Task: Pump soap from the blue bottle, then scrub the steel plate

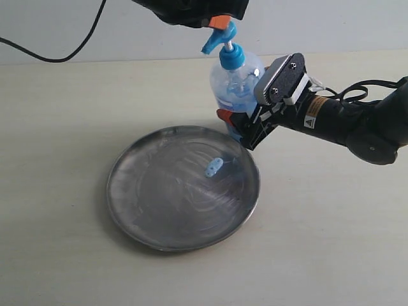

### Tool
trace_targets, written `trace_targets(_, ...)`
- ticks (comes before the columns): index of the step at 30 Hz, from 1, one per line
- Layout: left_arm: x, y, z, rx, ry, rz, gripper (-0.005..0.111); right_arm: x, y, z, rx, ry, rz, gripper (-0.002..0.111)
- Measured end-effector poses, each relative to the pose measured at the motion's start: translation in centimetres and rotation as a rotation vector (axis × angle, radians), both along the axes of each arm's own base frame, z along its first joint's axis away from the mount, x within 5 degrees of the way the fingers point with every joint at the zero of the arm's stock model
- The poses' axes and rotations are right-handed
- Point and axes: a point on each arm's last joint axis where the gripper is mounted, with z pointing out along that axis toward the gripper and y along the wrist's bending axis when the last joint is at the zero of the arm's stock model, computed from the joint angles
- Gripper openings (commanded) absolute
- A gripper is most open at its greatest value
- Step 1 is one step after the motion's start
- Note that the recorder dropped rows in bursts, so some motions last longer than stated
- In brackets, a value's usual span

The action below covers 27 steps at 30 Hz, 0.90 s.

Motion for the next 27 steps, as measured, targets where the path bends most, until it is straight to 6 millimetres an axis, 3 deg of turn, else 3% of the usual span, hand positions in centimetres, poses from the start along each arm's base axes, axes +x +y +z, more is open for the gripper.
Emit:
trace_targets(6, -0.6, 0.5, 1.1, 0.002, -0.041, -0.008, 0.000, -0.3, 0.4, 0.0, -0.005, -0.012, 0.044, 0.000)
trace_targets(17, -2.1, 1.9, 5.3, -0.060, -0.159, 0.005, 0.000, -0.3, 0.5, 0.1, 0.003, -0.009, 0.047, 0.000)
trace_targets(27, -3.0, 2.6, 6.0, -0.020, -0.155, -0.023, 0.000, 0.0, 0.2, 0.1, 0.045, 0.038, -0.030, 0.000)
